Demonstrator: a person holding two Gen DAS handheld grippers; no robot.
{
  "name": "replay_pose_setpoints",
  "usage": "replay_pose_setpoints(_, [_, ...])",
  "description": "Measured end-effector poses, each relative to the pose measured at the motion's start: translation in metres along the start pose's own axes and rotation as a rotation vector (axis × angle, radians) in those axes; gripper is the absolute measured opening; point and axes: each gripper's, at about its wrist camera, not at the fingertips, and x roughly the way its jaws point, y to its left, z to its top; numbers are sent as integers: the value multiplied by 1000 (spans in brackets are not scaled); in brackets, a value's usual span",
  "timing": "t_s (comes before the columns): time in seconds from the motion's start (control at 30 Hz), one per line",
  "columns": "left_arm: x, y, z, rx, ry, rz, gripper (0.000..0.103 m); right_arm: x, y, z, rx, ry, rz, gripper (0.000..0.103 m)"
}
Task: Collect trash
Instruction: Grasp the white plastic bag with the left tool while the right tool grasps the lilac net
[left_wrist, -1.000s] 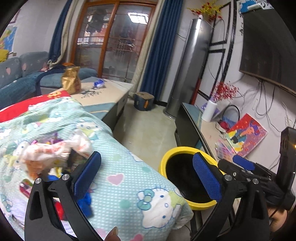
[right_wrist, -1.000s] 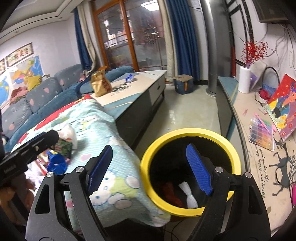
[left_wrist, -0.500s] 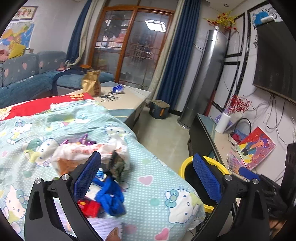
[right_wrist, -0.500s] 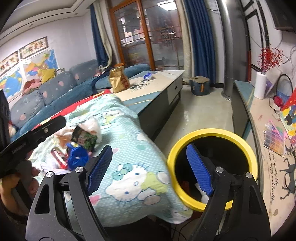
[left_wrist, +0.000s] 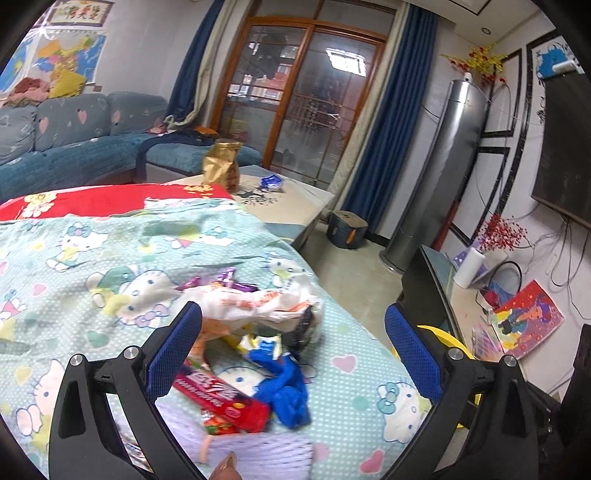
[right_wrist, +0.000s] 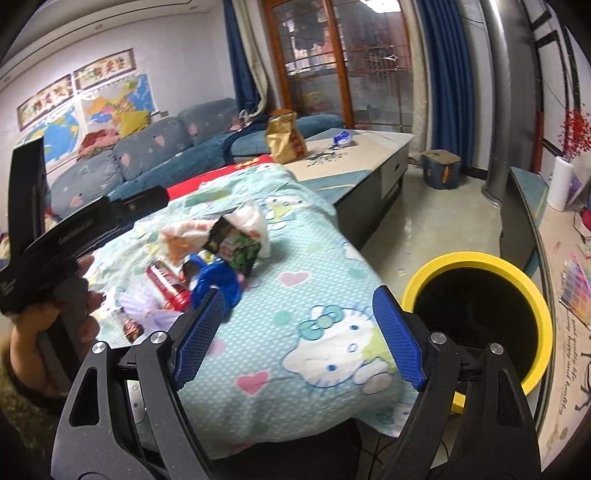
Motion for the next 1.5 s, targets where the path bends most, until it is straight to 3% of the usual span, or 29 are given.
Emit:
replay_pose_setpoints(0.4, [-5, 55, 4, -61, -3, 87, 96, 19, 41, -7, -69, 60, 74, 74])
replay_pose_setpoints(0.6, [0, 80, 6, -85, 35, 121, 96, 35, 62, -13, -108, 109, 129, 74])
replay_pose_setpoints(0.87, [29, 98, 2, -99, 130, 79, 96, 66, 87, -24, -148, 194, 206, 74])
replay_pose_setpoints(1.27, [82, 106, 0, -196, 273, -46, 94, 102, 95, -35, -108, 303, 292, 74])
replay_pose_setpoints(1.37, [87, 103, -2, -203, 287, -63, 75, 103, 99, -37, -108, 310, 322, 65])
replay_pose_setpoints(1.5, [87, 102, -3, -207, 286, -70, 51, 105, 99, -39, -100, 334, 369, 42])
